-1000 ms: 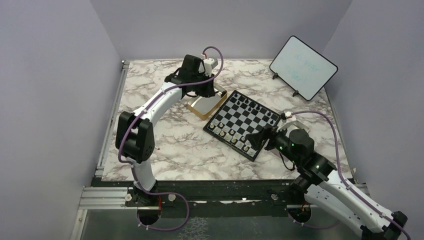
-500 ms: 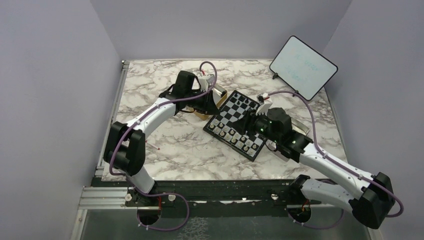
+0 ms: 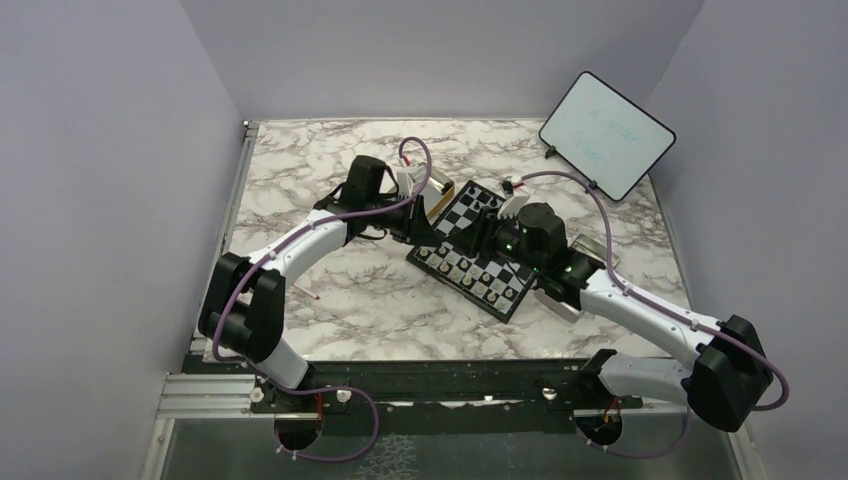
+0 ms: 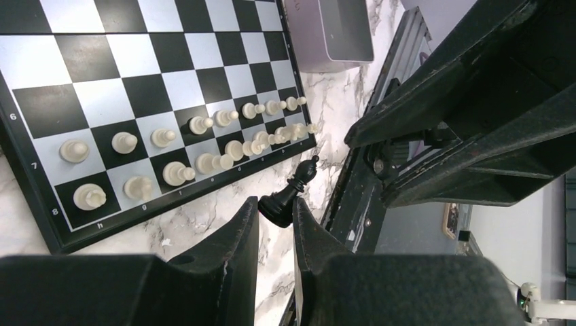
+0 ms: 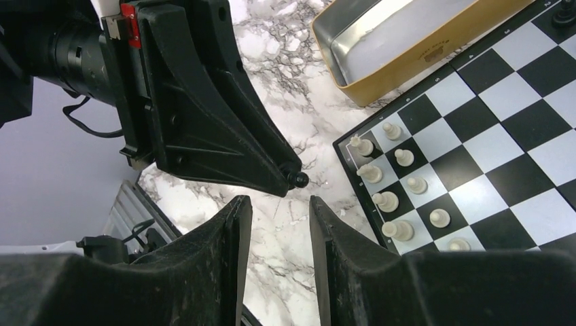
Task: Set up the chess pieces on the board
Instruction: Place the chess piece on the chessboard.
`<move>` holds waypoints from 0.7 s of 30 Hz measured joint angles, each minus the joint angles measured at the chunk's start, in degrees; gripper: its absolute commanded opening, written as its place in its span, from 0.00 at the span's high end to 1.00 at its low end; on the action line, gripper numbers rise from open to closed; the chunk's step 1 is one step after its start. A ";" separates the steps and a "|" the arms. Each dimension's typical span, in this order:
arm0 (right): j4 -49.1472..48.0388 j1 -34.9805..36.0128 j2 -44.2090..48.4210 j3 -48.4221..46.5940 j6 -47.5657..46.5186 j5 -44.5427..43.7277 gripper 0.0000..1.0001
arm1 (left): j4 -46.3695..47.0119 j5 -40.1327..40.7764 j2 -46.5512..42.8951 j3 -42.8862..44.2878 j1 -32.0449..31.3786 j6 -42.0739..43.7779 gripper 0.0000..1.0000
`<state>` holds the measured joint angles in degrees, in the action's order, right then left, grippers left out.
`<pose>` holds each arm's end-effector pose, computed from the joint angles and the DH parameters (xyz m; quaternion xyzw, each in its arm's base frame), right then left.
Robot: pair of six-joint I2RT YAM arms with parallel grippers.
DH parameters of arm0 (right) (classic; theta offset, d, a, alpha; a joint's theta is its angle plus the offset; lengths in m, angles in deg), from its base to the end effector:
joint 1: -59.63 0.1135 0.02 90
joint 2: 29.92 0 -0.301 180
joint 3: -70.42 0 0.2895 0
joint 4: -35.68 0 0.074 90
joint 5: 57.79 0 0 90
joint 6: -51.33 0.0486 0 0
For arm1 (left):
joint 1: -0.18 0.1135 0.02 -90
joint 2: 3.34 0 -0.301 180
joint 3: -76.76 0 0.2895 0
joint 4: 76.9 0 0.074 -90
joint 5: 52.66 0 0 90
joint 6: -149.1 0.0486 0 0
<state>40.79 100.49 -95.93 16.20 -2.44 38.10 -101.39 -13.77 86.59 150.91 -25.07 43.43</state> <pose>0.2222 0.1988 0.2938 -0.0630 0.8004 0.4029 0.4394 0.3257 -0.1954 0.2682 0.2491 0.8005 -0.4993 0.2186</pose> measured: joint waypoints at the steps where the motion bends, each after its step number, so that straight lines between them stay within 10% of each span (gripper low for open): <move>1: 0.00 0.00 -0.35 -0.28 -0.02 0.00 0.62 | 0.35 -0.33 0.00 -0.13 0.00 -0.09 0.88; 21: -1.01 0.00 -7.41 -2.69 1.33 1.25 0.76 | 3.19 -3.54 -0.68 -2.05 0.02 -0.96 0.88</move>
<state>39.78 100.49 -103.34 13.51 -1.11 39.34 -98.20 -17.31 85.91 148.86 -25.05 42.47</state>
